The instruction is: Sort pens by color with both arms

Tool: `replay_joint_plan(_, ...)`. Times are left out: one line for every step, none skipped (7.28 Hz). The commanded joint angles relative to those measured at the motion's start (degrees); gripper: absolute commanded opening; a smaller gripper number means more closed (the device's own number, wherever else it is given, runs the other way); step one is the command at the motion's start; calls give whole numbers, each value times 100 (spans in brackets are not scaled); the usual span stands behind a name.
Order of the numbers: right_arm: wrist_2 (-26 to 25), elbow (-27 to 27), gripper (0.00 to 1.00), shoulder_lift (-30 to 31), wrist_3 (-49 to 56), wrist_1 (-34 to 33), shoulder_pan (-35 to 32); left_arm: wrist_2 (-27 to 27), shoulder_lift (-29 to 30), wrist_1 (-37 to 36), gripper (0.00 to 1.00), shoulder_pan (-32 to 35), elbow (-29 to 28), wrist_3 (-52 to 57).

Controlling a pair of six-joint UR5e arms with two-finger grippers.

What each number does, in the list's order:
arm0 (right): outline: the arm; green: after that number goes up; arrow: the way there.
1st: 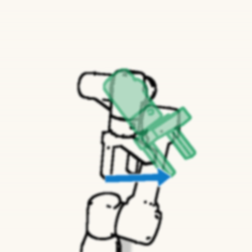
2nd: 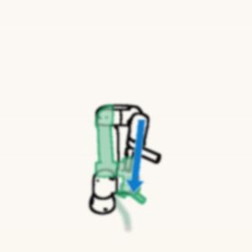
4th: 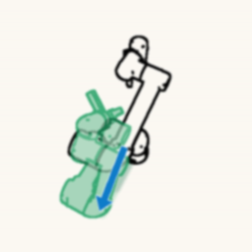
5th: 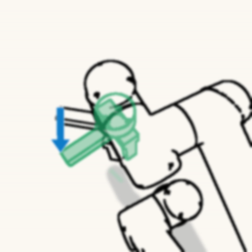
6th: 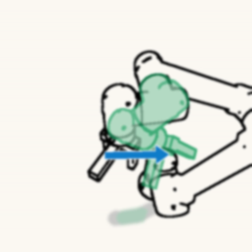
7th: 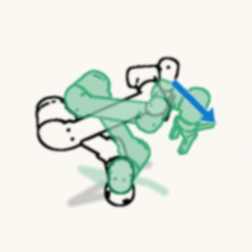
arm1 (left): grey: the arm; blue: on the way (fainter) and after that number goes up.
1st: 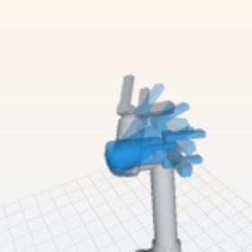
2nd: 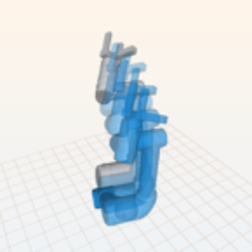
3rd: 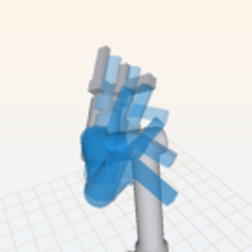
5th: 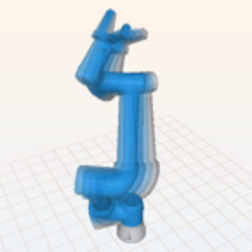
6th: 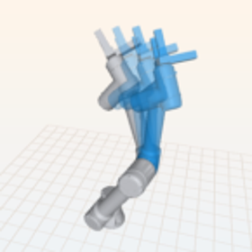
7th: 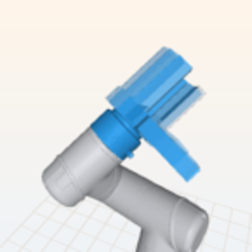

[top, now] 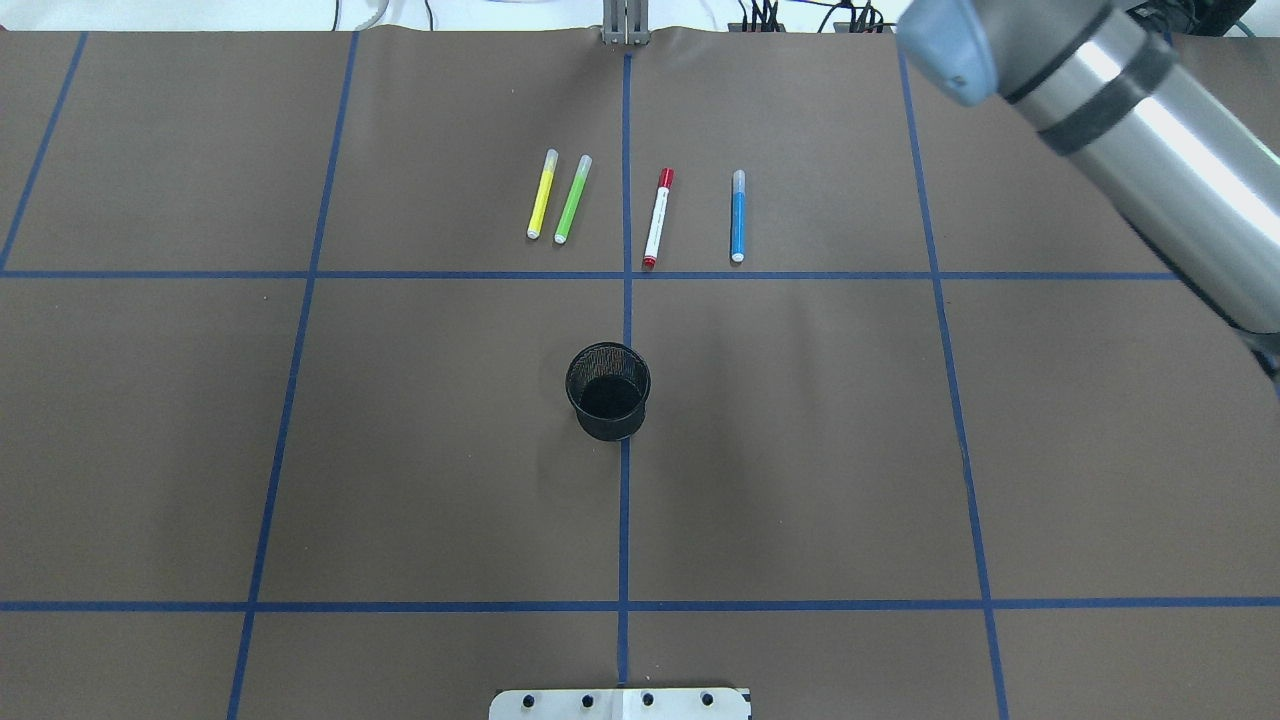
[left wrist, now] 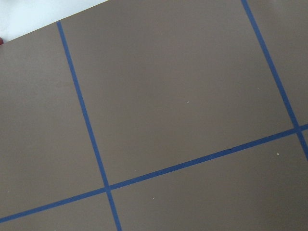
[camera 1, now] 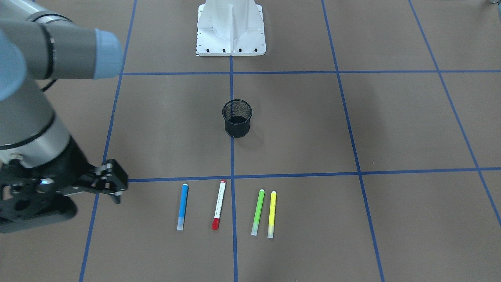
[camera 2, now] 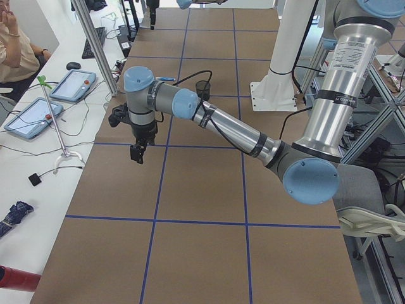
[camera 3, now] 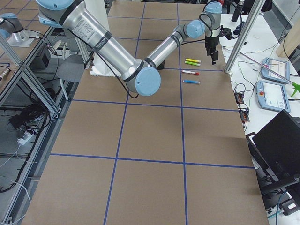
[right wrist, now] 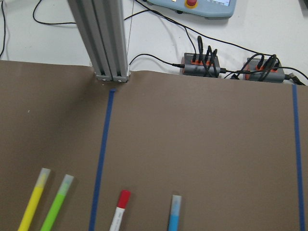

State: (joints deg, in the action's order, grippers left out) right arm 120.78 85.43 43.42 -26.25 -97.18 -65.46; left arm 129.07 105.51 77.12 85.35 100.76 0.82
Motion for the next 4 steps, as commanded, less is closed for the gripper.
replay_joint_plan(560, 700, 100, 1304, 1285, 32, -807, 189, -73, 66, 100, 262, -522, 50)
replay_joint_plan(839, 816, 100, 1727, 1724, 33, -1071, 189, -74, -21, 100, 402, -566, 50)
replay_joint_plan(981, 904, 100, 2254, 2363, -2, -1387, 189, -274, -5, 100, 464, -358, -2)
replay_joint_plan(1070, 1001, 100, 2772, 2622, 50, -1625, 154, -607, 135, 100, 447, -181, -29)
